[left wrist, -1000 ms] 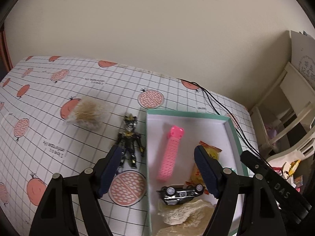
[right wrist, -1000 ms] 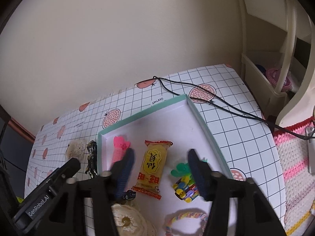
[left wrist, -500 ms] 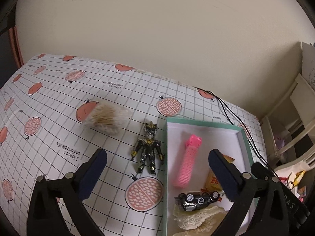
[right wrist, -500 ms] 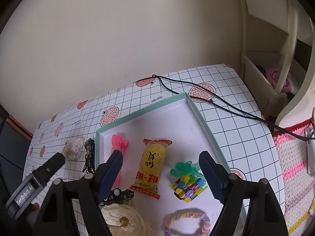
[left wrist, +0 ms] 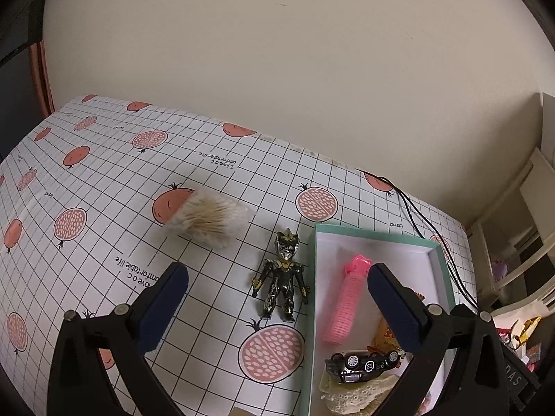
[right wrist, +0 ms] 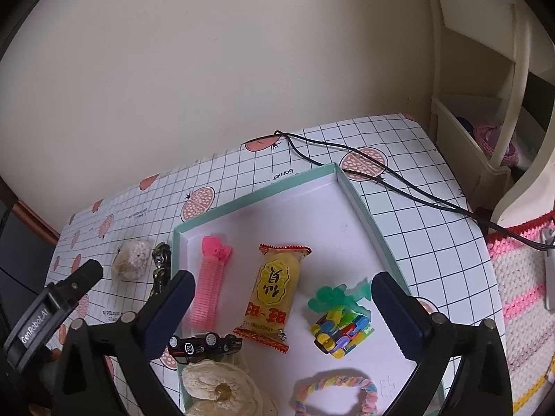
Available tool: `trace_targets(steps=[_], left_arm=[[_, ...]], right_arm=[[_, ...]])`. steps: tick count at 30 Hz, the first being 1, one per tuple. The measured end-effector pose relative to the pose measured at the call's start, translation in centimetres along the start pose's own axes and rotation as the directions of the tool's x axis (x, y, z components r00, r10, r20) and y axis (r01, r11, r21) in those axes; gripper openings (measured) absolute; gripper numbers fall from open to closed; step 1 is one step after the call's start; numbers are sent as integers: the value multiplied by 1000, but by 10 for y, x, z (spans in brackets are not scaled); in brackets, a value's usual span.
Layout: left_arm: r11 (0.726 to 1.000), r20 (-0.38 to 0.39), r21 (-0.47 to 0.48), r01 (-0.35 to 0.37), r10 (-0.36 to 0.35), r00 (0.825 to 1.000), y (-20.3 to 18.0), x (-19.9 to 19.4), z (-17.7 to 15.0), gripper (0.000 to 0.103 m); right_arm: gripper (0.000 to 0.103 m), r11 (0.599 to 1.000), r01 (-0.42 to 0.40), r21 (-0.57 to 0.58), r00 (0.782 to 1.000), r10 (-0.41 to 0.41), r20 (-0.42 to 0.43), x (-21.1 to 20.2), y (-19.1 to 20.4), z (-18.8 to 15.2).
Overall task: Organize objects
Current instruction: 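Move the left gripper to the cotton swab bag while the right moves to the black robot figure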
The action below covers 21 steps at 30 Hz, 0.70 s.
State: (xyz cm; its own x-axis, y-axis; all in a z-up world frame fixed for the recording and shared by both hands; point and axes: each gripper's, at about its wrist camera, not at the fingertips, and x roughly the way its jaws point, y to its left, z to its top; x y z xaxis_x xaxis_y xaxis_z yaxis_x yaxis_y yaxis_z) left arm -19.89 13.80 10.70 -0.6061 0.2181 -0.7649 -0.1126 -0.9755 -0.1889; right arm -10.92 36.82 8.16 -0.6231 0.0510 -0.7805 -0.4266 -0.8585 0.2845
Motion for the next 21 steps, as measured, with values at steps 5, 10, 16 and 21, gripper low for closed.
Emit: trace_targets(steps=[5,10,16,21], left_arm=[[1000,-1,6,2,-2,1000,2,0,1,103],[1000,-1,-4,7,-7,1000,13,0,6,103],[1000,17,-20,-17,17,1000,41,-5,16,103],[998,33,-52,-39,41,999,72,-11,25,103]], right_arm=[[103,1000,2,-2,1000,-2,-4,2,1,-2],[103,1000,-14,0,1000,14,6,0,6,0],[103,999,-47,-27,998,47,31,-1,29,1],[103,992,-82,-96,995,87,43,1,63,-3]])
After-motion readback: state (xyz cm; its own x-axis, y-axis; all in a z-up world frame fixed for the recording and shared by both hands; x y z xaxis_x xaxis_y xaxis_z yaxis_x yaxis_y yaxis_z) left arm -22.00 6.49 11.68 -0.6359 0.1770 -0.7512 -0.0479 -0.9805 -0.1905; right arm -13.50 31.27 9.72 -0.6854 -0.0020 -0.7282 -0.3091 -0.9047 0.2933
